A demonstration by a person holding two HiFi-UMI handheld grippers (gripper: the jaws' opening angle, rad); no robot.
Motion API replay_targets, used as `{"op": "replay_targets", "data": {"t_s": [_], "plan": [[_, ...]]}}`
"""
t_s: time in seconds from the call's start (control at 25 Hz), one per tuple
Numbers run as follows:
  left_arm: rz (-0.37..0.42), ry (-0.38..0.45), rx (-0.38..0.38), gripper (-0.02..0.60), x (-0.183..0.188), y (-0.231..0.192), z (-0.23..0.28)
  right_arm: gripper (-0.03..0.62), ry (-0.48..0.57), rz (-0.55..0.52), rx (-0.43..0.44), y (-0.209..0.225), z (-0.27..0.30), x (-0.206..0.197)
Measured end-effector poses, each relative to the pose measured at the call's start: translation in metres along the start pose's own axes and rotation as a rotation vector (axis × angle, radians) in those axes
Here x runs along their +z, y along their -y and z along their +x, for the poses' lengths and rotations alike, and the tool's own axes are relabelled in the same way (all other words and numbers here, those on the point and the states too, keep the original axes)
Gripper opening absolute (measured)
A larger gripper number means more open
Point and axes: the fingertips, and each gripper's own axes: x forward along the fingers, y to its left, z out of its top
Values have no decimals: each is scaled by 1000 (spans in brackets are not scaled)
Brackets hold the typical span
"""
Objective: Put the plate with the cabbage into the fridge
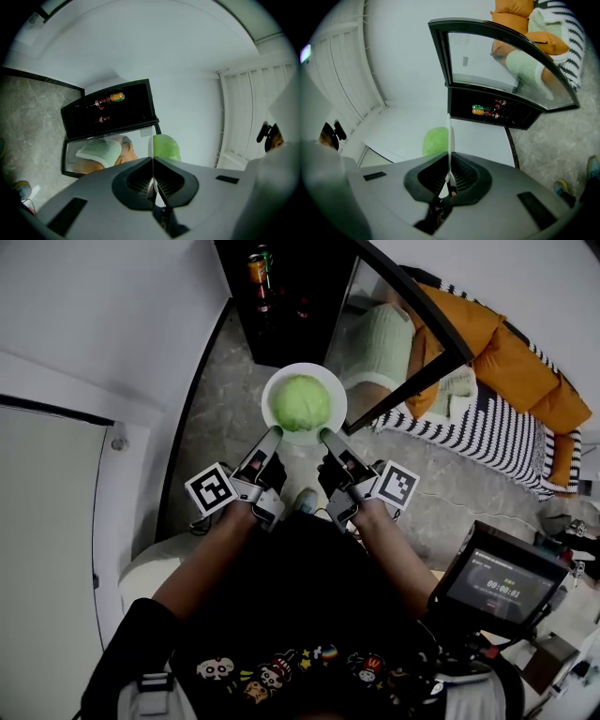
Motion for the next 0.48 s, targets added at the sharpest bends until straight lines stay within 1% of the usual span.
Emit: {"op": "replay_targets", "data": {"t_s": [0.48], "plan": [[-6, 41, -1, 8, -1, -4, -7, 20, -48, -11, -5, 2, 2, -4]]}}
